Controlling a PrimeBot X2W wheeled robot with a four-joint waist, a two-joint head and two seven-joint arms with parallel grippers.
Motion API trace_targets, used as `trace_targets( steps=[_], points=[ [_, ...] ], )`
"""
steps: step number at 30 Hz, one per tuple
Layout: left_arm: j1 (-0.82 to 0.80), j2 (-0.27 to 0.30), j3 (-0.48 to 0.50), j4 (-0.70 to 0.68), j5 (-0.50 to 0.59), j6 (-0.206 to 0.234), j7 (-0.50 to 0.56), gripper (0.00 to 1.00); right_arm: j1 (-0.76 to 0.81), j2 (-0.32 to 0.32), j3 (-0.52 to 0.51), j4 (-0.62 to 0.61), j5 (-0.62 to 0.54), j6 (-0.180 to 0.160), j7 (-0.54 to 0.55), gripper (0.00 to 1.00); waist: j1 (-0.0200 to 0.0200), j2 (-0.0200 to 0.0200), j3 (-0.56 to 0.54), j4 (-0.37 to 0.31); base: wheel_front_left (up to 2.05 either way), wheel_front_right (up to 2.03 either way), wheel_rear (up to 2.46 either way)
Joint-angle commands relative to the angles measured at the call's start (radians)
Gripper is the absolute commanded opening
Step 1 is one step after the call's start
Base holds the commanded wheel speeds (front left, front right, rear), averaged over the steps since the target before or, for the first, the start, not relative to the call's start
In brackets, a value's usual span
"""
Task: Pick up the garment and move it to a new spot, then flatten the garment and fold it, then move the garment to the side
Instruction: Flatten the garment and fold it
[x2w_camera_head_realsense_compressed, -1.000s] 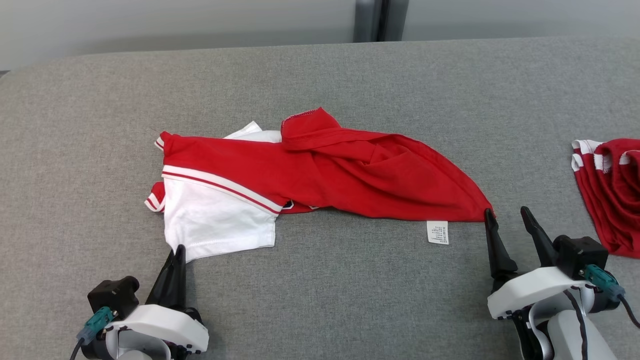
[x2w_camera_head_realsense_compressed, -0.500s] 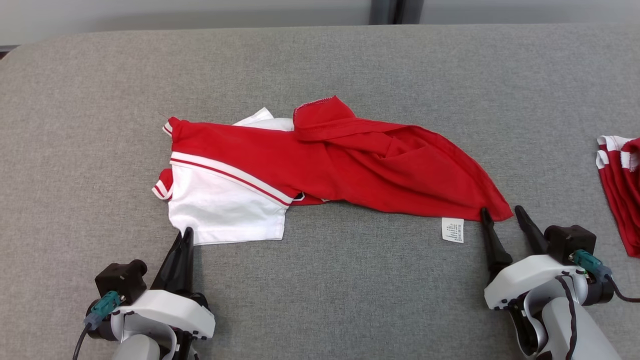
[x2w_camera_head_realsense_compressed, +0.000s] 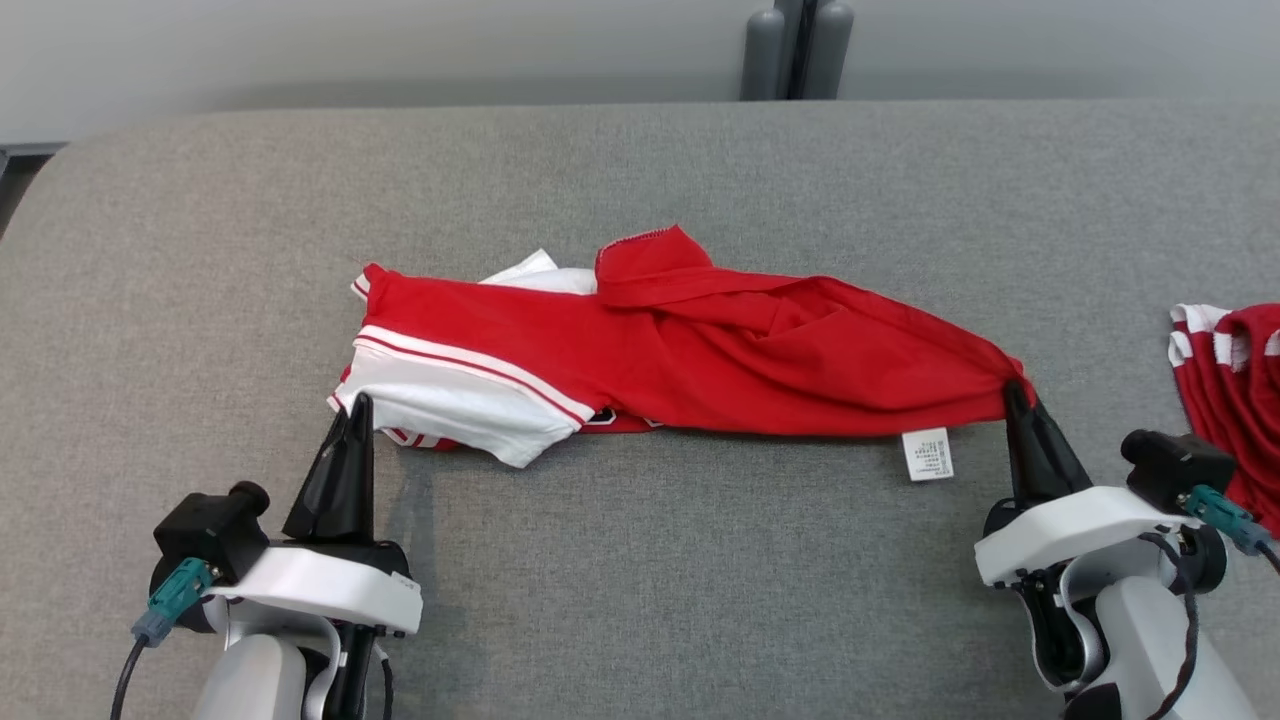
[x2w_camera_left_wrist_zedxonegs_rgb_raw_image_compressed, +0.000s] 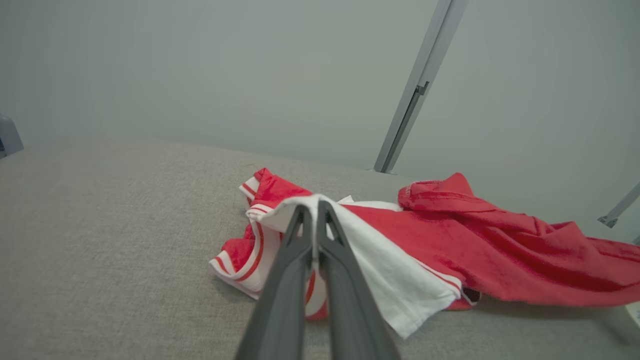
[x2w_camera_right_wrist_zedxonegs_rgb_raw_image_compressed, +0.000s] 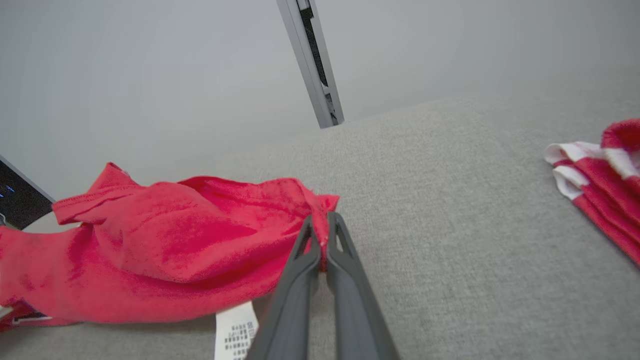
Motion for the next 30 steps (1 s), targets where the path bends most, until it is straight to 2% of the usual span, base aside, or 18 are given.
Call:
trace_targets(
  steps=[1,7,15,21,25,30],
  points=[
    [-0.007,0.004,0.011,-0.04,0.023,0.0,0.0,0.0,-0.007,-0.007,-0.004,-0.037,0.034,0.0,0.0,0.0,0.0,0.0,-0.06,-0.007,0.0,0.0,0.0],
    [-0.062,0.036,0.039,-0.141,0.074,0.0,0.0,0.0,-0.071,-0.007,0.023,-0.129,0.107,0.0,0.0,0.0,0.0,0.0,-0.136,-0.025,0.0,0.0,0.0],
    [-0.236,0.172,0.061,-0.241,0.114,0.0,0.0,0.0,-0.231,-0.068,0.091,-0.232,0.239,0.0,0.021,0.0,0.0,0.0,-0.222,-0.051,0.0,0.0,0.0],
    [-0.351,0.257,0.065,-0.246,0.117,0.0,0.0,0.0,-0.309,-0.114,0.079,-0.323,0.299,0.0,0.082,0.0,0.0,0.0,-0.238,-0.064,0.0,0.0,0.0],
    [-0.387,0.282,0.043,-0.229,0.105,0.0,0.019,0.0,-0.302,-0.111,0.053,-0.369,0.306,0.0,0.152,0.0,0.0,0.0,-0.195,-0.069,0.0,0.0,0.0],
    [-0.481,0.271,-0.005,-0.186,0.112,0.0,0.026,0.0,-0.361,-0.082,-0.016,-0.347,0.273,0.0,0.211,0.0,0.0,0.0,-0.029,-0.056,0.0,0.0,0.0]
  ],
)
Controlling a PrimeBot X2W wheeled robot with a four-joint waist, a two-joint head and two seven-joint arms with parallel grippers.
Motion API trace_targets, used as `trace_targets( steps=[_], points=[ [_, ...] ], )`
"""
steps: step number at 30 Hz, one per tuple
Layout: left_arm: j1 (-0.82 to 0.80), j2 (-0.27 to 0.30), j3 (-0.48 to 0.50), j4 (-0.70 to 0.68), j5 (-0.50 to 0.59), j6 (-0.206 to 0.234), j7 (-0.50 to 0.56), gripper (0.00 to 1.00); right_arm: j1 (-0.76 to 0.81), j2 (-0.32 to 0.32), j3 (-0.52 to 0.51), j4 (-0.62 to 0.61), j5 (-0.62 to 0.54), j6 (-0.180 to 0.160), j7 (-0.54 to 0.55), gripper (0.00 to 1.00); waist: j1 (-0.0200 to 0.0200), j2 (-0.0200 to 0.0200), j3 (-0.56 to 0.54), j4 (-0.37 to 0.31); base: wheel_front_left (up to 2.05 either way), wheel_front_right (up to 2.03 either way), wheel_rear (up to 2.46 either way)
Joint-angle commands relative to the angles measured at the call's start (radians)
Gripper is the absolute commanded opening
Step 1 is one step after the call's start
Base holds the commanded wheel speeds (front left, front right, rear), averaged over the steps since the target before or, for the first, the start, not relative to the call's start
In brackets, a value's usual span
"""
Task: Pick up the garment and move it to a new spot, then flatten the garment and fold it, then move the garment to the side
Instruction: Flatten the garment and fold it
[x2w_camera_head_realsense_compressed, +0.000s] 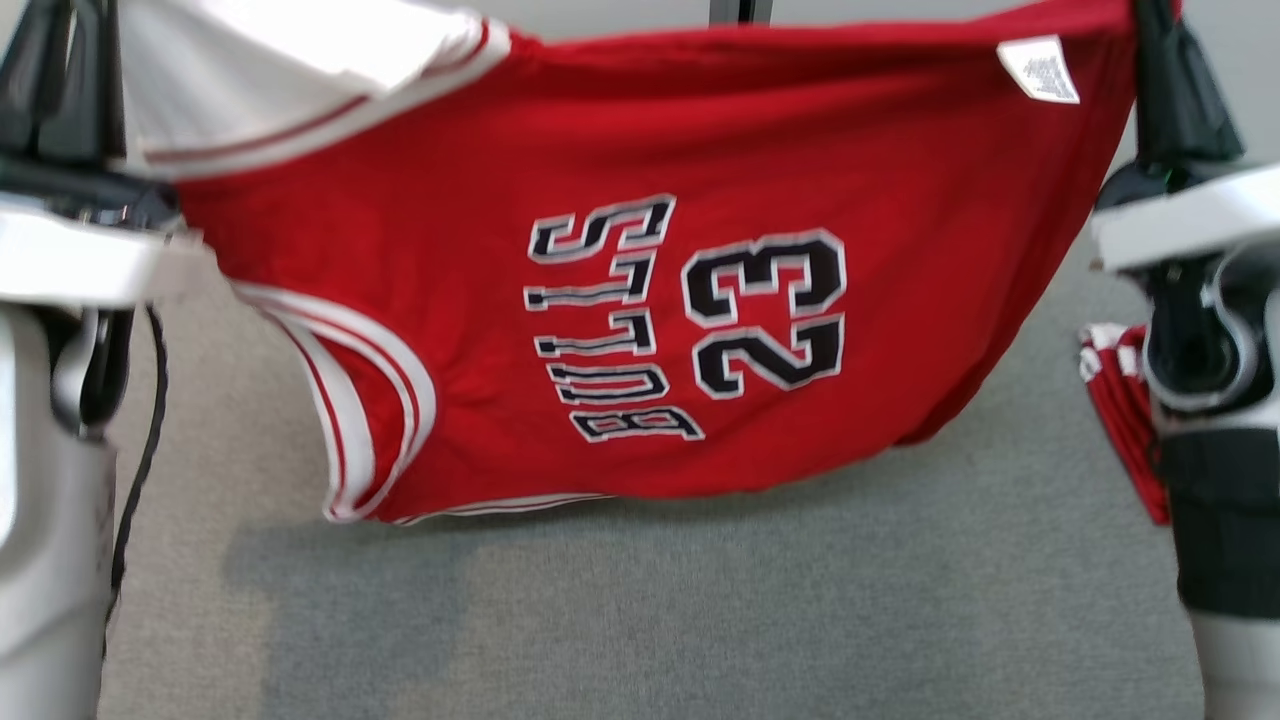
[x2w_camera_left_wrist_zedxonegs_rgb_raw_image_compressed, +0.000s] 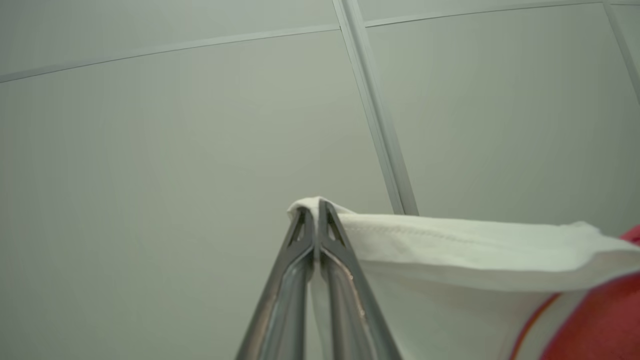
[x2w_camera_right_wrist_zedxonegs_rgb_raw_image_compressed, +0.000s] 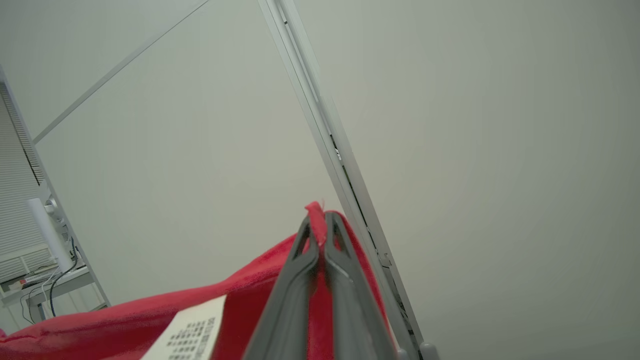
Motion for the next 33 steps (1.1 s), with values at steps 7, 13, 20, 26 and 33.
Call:
trace_targets(
  steps=[7,13,20,26,33],
  points=[
    [-0.391,0.009,-0.055,0.223,0.098,0.025,-0.019,0.0,-0.397,0.003,-0.052,0.161,-0.188,0.0,-0.092,0.0,0.0,0.0,0.334,0.028,0.0,0.0,0.0],
    [-0.667,0.027,-0.048,0.334,0.136,0.054,-0.029,0.0,-0.667,0.001,-0.095,0.332,-0.293,0.0,-0.187,0.0,0.0,0.0,0.388,0.037,0.0,0.0,0.0],
    [-0.574,-0.004,-0.007,0.277,0.107,0.054,-0.028,0.0,-0.622,-0.023,-0.196,0.407,-0.273,0.0,-0.212,0.0,0.0,0.0,0.367,0.061,0.0,0.0,0.0],
    [-0.212,-0.113,0.035,0.228,0.064,0.048,-0.028,0.0,-0.342,-0.022,-0.164,0.456,-0.227,-0.001,-0.212,0.0,0.0,0.0,0.303,0.076,0.0,0.0,0.0],
    [0.165,-0.242,0.062,0.284,0.035,0.031,-0.029,0.0,-0.035,0.008,-0.113,0.575,-0.112,0.0,-0.212,0.0,0.0,0.0,0.225,0.079,0.0,0.0,0.0]
  ],
)
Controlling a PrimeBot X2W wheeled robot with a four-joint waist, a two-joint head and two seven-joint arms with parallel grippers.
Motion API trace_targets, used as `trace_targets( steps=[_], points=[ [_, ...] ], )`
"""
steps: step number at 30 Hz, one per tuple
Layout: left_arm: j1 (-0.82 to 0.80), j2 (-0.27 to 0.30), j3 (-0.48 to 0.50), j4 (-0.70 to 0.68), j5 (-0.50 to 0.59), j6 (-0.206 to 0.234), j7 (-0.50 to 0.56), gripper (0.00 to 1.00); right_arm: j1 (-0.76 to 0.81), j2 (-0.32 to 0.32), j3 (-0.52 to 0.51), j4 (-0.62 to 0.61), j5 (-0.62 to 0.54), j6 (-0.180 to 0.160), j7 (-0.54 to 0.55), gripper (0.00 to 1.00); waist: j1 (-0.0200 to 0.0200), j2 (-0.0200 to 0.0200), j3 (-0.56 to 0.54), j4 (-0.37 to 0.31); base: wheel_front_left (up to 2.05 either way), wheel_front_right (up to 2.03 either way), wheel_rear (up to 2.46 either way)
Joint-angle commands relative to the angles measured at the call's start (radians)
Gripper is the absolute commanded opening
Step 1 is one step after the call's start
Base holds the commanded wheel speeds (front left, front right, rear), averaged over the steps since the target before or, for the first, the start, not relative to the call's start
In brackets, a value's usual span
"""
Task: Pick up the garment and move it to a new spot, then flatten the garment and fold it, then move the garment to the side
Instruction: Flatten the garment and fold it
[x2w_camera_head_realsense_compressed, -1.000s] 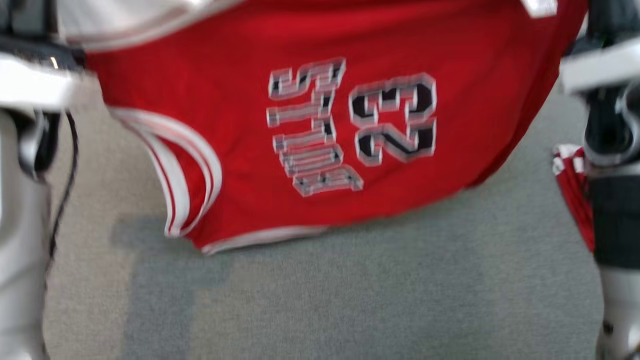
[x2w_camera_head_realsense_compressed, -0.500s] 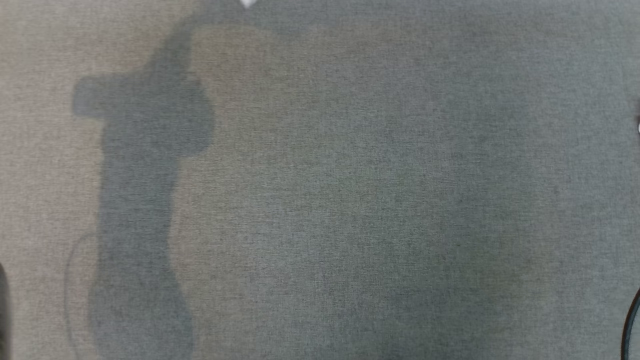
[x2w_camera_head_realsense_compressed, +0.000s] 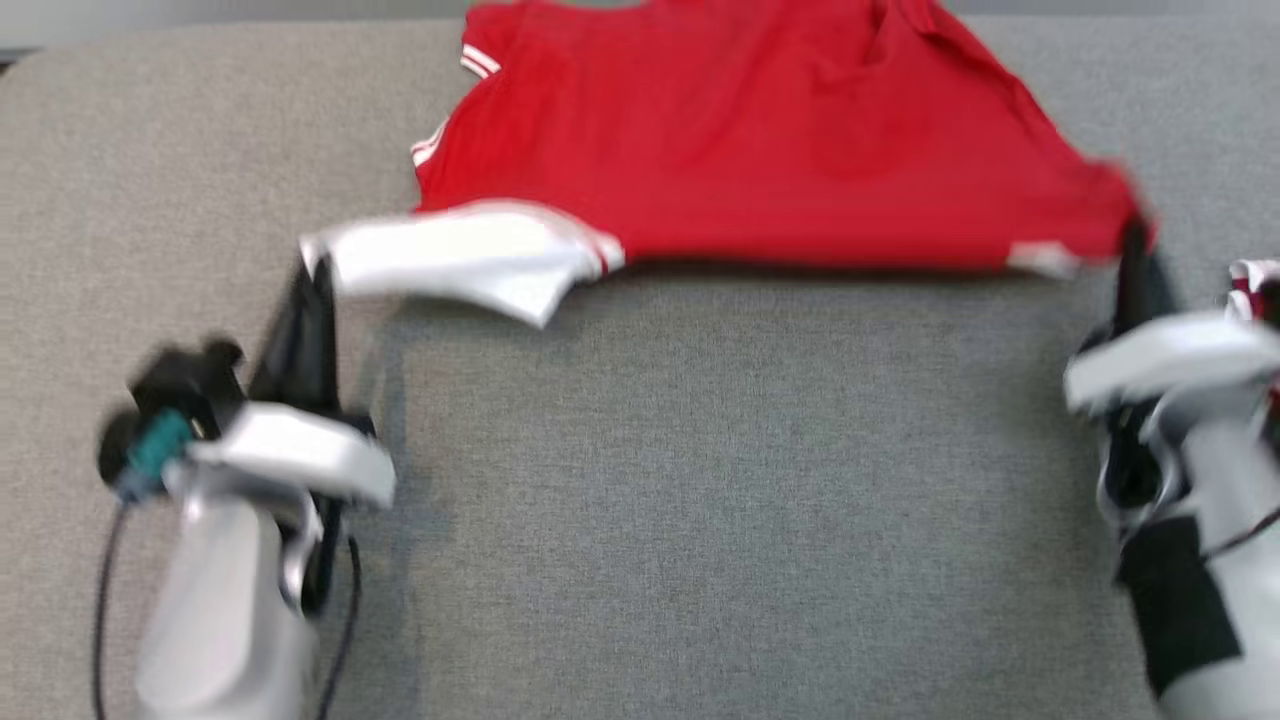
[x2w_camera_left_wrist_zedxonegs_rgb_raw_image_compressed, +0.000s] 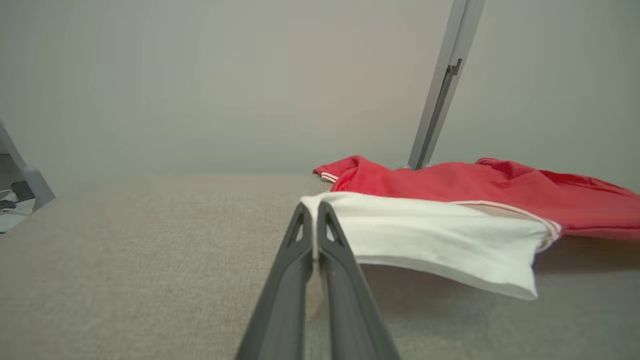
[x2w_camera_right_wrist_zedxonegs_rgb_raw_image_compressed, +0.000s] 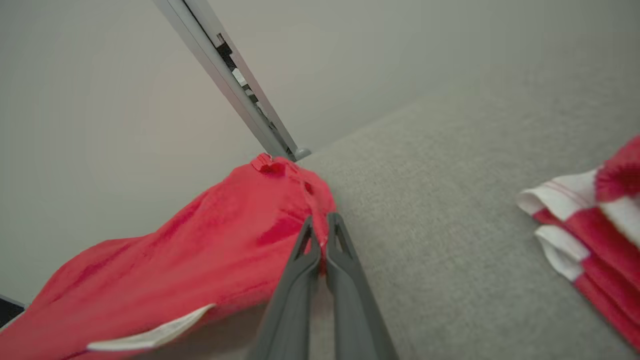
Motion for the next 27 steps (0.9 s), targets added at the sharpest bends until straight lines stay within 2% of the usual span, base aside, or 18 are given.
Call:
trace_targets(
  steps=[1,8,13,21,27],
  points=[
    [0.056,-0.004,0.003,0.016,-0.005,-0.005,-0.002,0.0,0.058,0.004,0.017,0.031,0.033,-0.001,-0.007,0.0,0.0,0.0,-0.035,0.003,0.0,0.0,0.0],
    [0.281,-0.024,-0.008,0.083,-0.026,-0.013,-0.002,0.0,0.268,0.016,0.14,0.102,0.13,-0.001,0.0,0.0,0.0,0.0,-0.159,-0.001,0.0,0.0,0.0],
    [0.443,-0.025,-0.034,0.089,-0.066,0.005,-0.001,0.0,0.408,0.004,0.207,0.1,0.182,-0.001,-0.004,0.0,0.0,0.0,-0.276,-0.005,0.0,0.0,0.0],
    [0.612,-0.025,-0.051,0.07,-0.084,0.025,-0.002,0.0,0.552,0.001,0.232,0.068,0.23,-0.001,-0.006,0.0,0.0,0.0,-0.376,0.0,0.0,0.0,0.0],
    [0.697,-0.025,-0.051,0.033,-0.085,0.024,-0.002,0.0,0.622,-0.013,0.235,0.028,0.252,-0.001,-0.007,0.0,0.0,0.0,-0.401,0.004,0.0,0.0,0.0]
  ],
)
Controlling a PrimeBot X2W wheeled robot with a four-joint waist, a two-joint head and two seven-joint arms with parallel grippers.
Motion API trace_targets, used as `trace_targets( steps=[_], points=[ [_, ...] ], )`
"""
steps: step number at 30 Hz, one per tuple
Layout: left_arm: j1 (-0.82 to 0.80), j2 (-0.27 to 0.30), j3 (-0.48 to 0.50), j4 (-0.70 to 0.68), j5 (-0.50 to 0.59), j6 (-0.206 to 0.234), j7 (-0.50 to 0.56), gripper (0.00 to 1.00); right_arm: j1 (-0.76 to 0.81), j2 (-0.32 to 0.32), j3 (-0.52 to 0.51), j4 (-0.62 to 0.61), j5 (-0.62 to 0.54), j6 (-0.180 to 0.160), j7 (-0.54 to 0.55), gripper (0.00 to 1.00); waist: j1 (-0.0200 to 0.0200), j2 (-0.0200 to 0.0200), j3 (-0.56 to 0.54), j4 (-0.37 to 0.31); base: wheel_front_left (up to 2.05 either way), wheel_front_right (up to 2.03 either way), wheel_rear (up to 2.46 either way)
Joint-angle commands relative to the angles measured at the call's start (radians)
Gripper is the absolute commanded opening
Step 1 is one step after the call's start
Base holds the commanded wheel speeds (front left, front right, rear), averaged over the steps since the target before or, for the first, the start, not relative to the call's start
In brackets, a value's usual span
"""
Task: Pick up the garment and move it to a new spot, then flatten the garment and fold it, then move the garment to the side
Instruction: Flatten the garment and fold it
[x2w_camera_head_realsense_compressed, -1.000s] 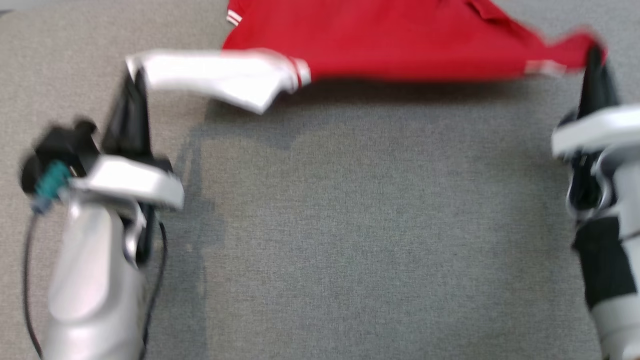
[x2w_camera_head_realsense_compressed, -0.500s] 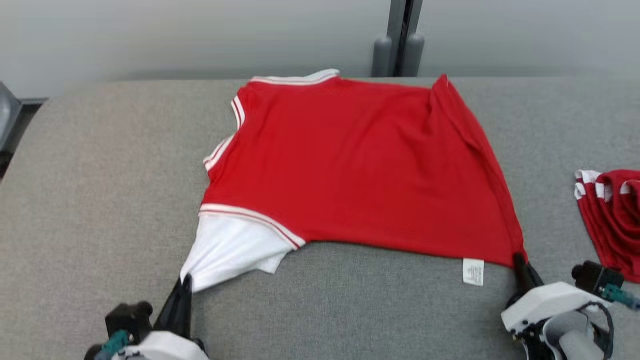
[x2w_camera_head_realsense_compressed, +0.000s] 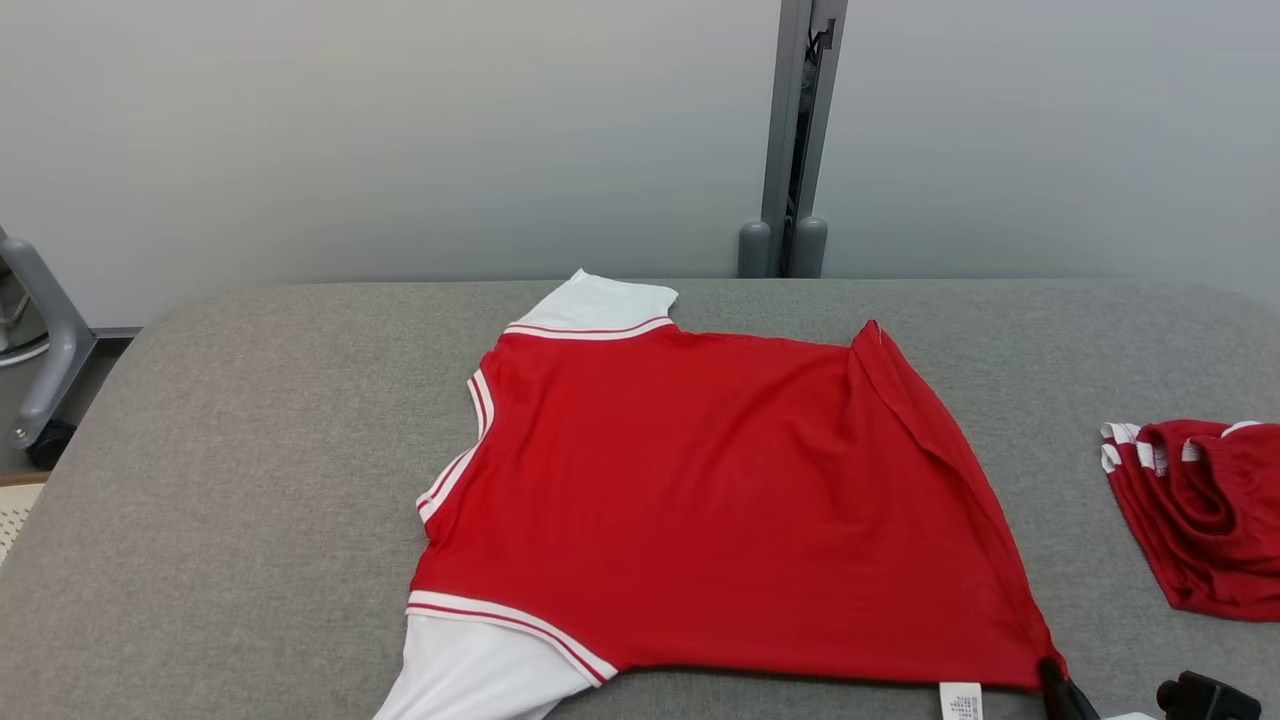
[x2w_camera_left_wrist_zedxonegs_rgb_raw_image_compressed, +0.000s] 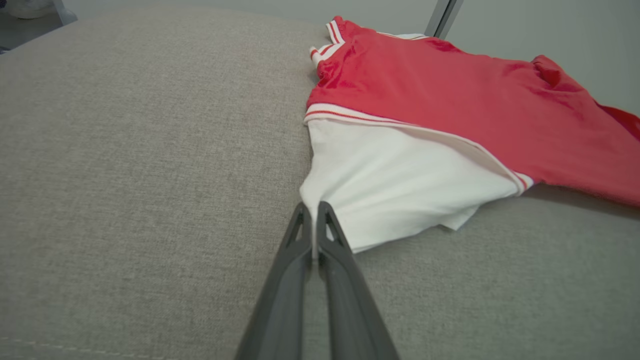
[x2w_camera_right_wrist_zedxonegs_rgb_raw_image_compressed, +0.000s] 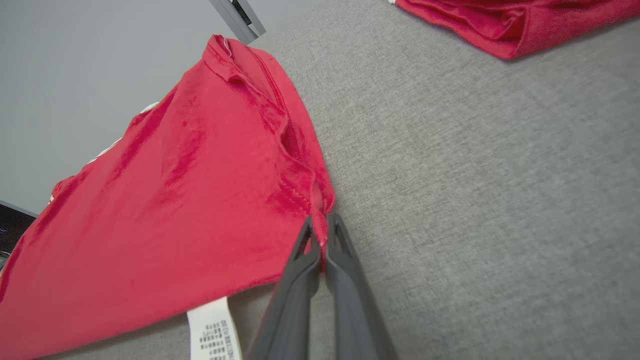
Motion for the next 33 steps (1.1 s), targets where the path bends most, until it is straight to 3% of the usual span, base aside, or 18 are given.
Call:
trace_targets(
  steps=[1,7,16,25,33],
  points=[
    [0.018,0.007,0.0,-0.018,-0.002,0.002,-0.001,0.0,0.018,-0.022,-0.01,-0.013,0.01,-0.001,-0.007,0.0,0.0,0.0,-0.003,0.001,0.0,0.0,0.0],
    [0.009,0.007,-0.022,-0.093,0.005,-0.007,-0.002,0.0,0.007,-0.026,-0.027,-0.057,0.002,-0.001,-0.007,0.0,0.0,0.0,0.008,0.002,0.0,0.0,0.0],
    [-0.237,0.006,-0.057,-0.207,0.053,-0.019,-0.002,0.0,-0.128,-0.006,-0.049,-0.134,-0.015,0.0,-0.006,0.0,0.0,0.0,0.103,-0.005,0.0,0.0,0.0],
    [-0.524,0.006,-0.047,-0.06,0.135,-0.014,-0.002,0.0,-0.311,0.013,-0.08,-0.094,-0.073,-0.001,-0.006,0.0,0.0,0.0,0.231,-0.031,0.0,0.0,0.0],
    [-0.676,0.006,-0.039,0.072,0.168,-0.013,-0.002,0.0,-0.41,0.035,-0.126,-0.058,-0.149,-0.001,-0.006,0.0,0.0,0.0,0.324,-0.038,0.0,0.0,0.0]
  ],
)
